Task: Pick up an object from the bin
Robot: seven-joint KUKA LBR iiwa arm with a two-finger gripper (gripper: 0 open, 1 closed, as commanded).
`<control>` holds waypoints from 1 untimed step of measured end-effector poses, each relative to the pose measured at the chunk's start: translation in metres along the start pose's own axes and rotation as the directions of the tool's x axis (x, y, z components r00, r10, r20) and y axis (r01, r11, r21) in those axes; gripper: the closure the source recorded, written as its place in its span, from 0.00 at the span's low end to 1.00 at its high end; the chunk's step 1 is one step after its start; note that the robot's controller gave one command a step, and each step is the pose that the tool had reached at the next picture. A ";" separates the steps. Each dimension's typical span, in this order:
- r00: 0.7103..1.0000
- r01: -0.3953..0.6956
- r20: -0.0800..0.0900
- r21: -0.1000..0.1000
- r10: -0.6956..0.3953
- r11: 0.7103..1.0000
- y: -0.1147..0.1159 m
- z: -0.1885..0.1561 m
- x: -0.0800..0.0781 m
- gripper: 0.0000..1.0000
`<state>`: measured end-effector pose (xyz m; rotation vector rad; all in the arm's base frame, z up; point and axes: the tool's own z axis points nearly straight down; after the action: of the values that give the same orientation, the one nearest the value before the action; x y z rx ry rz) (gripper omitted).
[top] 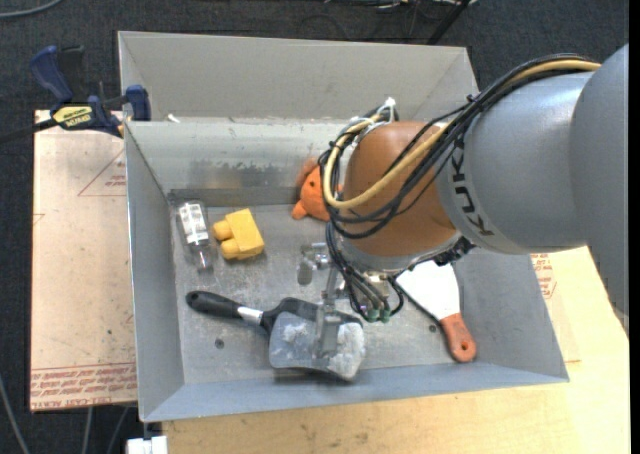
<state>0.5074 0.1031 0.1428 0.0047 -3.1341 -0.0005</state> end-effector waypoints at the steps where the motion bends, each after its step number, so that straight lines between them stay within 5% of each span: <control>1: 1.000 -0.003 0.007 -0.001 0.003 1.000 0.000 -0.004 -0.002 0.00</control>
Offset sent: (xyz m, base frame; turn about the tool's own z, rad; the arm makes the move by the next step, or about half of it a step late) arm -0.0088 0.0191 -0.0728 -0.2721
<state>0.5092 0.1026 0.1471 0.0005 -3.1413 -0.0019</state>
